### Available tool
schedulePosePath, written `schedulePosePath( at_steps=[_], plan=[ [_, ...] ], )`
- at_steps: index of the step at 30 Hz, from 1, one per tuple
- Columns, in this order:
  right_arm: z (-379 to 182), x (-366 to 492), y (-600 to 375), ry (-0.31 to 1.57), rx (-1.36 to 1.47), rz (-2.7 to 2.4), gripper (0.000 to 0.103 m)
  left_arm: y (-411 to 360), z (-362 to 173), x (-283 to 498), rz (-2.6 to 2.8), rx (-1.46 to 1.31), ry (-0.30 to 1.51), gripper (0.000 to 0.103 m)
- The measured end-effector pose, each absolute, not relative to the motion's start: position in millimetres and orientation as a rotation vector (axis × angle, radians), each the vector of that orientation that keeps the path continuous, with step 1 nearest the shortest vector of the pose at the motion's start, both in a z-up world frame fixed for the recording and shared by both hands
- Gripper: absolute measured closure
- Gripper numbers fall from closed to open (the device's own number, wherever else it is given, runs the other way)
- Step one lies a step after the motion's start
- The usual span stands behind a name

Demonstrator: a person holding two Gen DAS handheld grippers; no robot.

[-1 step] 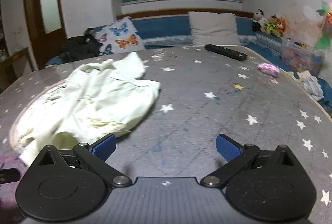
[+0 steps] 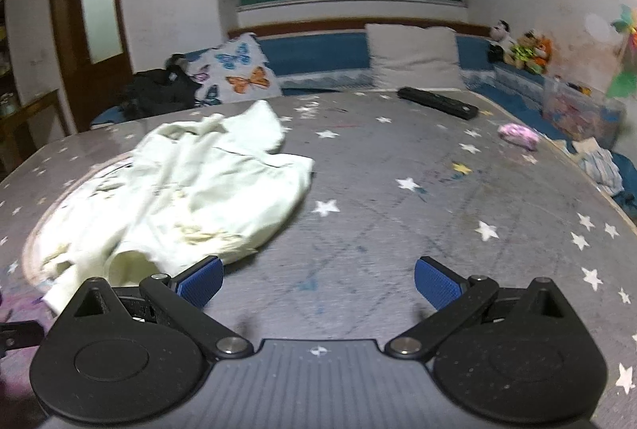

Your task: Fold clothes

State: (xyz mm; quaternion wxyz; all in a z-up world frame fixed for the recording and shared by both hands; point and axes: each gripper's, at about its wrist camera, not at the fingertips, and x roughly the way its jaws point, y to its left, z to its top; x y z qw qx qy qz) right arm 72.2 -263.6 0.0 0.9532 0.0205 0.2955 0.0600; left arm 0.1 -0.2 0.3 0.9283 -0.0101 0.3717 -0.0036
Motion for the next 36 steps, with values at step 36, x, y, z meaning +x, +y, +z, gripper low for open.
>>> schedulePosePath(
  at_steps=[36],
  plan=[
    [6,34,-214,0.612,-0.068,0.304,0.000,0,-3,3,-0.005,-0.048,0.790,0.000]
  ],
)
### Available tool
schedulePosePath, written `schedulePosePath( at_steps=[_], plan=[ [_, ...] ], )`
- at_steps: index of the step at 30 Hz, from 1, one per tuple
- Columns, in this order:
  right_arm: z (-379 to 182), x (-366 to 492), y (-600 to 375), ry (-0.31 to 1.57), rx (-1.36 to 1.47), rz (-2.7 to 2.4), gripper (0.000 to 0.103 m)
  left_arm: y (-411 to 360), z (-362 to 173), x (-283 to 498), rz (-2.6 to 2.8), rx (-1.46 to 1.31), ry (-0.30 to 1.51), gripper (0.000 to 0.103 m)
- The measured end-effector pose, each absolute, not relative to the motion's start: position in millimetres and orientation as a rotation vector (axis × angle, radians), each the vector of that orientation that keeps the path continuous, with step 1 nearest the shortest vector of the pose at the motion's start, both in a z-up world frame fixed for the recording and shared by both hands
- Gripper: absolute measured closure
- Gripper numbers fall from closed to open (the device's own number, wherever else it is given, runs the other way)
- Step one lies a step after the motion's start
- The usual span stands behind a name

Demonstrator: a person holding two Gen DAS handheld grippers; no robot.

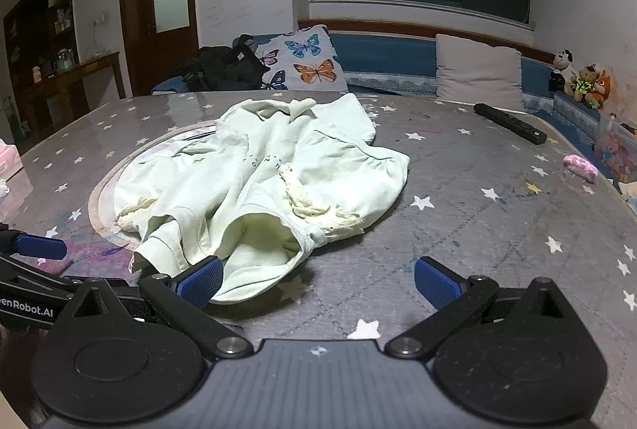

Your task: Fold clothes

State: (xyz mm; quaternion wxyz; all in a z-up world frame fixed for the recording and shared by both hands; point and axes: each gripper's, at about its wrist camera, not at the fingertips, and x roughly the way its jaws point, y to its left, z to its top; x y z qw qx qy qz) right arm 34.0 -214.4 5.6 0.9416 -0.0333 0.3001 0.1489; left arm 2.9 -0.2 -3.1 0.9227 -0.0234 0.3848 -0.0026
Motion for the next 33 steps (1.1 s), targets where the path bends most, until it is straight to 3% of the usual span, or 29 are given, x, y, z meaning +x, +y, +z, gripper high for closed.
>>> schedulePosePath(
  at_steps=[33],
  plan=[
    [-8,26,-204,0.682,-0.109,0.334,0.000,-8,-8,1,0.006,-0.006,0.829,0.000]
  ],
)
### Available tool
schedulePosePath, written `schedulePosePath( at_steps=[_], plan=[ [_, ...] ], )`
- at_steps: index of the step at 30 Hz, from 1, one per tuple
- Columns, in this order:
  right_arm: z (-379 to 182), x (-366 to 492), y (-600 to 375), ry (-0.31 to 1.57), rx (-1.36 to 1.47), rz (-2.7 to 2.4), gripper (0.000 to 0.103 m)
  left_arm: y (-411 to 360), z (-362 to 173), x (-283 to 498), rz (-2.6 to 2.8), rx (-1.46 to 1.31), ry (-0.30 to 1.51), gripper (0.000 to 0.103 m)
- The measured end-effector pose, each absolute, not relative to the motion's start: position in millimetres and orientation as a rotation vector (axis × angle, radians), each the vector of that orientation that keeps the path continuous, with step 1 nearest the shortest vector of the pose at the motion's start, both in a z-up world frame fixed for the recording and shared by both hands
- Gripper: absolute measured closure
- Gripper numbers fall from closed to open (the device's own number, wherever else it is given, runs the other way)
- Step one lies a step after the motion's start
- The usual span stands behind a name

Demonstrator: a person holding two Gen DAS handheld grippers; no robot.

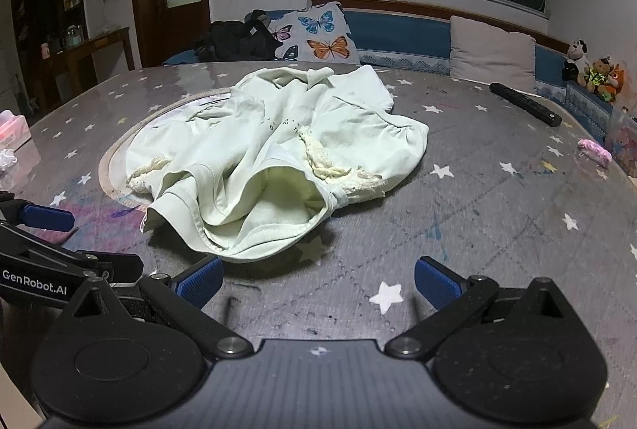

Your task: Fold clothes

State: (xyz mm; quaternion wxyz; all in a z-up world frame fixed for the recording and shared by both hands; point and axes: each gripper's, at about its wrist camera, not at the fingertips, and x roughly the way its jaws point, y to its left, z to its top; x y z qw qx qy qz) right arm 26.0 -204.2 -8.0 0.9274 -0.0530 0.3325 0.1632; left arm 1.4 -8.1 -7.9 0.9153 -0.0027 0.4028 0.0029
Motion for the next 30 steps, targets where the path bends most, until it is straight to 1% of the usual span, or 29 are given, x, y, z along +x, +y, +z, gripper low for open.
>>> schedulePosePath(
  at_steps=[30],
  plan=[
    [-3,37,-202,0.679,-0.116,0.355,0.000,0,-4,17,0.019,0.004,0.823,0.000]
  ],
)
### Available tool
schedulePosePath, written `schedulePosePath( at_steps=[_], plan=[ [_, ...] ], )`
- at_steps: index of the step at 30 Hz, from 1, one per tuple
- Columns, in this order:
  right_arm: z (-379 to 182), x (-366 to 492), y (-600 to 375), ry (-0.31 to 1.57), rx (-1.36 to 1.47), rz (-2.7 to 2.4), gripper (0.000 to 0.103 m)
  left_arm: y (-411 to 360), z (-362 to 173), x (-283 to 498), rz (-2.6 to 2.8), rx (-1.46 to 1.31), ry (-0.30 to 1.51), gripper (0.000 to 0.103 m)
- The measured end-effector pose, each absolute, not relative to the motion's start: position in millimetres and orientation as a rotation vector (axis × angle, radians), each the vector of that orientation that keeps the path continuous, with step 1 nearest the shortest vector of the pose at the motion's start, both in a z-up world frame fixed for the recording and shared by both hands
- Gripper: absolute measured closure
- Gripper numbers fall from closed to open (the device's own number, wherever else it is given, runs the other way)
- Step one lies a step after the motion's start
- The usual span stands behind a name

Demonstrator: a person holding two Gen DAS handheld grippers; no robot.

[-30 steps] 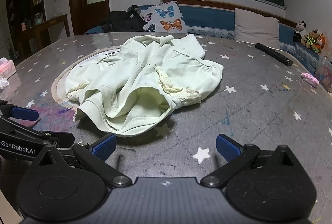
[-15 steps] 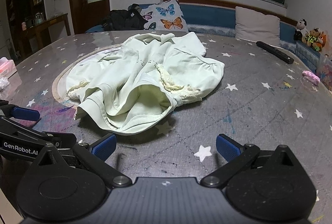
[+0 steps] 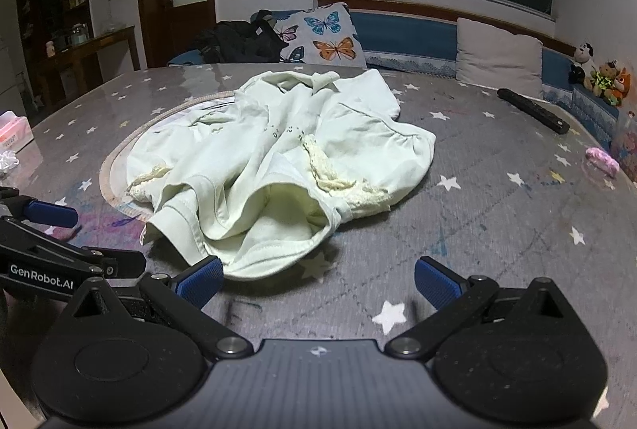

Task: Fold clothes
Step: 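Reach into the shirt and close both grippers on its fabric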

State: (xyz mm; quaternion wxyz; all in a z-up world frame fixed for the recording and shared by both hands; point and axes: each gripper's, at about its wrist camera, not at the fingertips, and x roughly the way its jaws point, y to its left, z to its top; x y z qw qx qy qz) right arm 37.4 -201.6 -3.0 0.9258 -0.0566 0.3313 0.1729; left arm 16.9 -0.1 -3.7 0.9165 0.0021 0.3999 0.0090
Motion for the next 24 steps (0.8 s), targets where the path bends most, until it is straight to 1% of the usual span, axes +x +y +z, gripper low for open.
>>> schedulePosePath(
  at_steps=[10,18,20,24],
  plan=[
    [13,64,-204,0.648,-0.128,0.375,0.000,23,15,51,0.079,0.048,0.751,0.000],
    [18,123,-225,0.650,-0.090,0.311,0.000,56,18,101,0.136,0.044,0.736,0.001],
    [16,141,-232,0.667,-0.061,0.291,0.001,62,16,115,0.132,0.038,0.739,0.005],
    [9,175,-243,0.695,-0.002,0.263,0.008,71,11,141,0.113,0.026,0.748,0.016]
  ],
)
